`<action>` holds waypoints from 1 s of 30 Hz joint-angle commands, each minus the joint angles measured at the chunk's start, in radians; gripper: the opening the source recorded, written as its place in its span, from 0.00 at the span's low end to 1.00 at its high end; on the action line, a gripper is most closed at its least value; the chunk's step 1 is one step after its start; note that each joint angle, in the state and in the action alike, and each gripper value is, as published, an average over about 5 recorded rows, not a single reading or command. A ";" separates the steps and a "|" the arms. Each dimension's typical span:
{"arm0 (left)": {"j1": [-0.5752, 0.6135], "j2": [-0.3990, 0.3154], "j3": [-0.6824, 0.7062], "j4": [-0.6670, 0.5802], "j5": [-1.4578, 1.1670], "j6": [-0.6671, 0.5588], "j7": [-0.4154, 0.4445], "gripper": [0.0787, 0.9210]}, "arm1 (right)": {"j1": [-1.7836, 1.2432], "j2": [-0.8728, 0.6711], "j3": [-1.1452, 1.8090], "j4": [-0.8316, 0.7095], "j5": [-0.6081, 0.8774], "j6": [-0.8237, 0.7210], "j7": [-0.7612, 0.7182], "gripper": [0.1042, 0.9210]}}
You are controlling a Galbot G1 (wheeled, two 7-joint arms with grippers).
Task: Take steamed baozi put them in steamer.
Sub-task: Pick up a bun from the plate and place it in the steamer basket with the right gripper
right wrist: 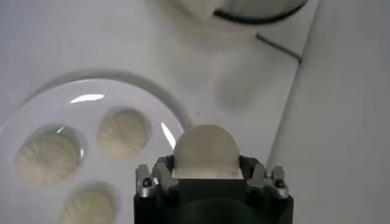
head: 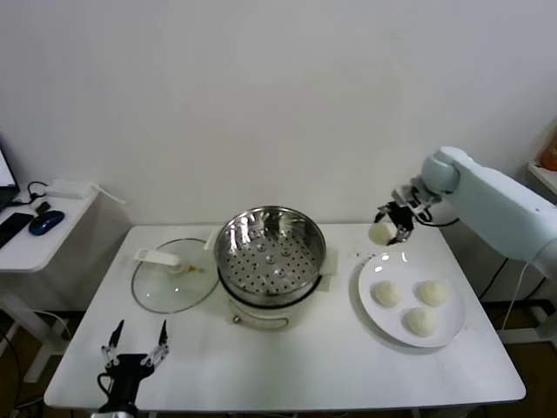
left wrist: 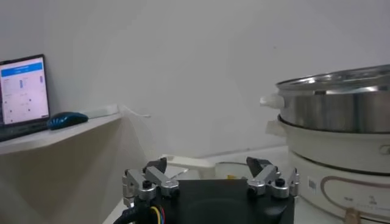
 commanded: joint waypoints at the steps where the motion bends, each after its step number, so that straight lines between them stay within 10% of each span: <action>1: 0.005 0.000 0.001 -0.005 0.000 -0.002 -0.001 0.88 | 0.205 0.084 -0.152 0.169 -0.021 0.064 -0.011 0.72; 30: 0.047 0.012 -0.034 -0.042 -0.042 -0.013 -0.012 0.88 | -0.055 0.547 0.011 -0.040 -0.616 0.347 0.026 0.73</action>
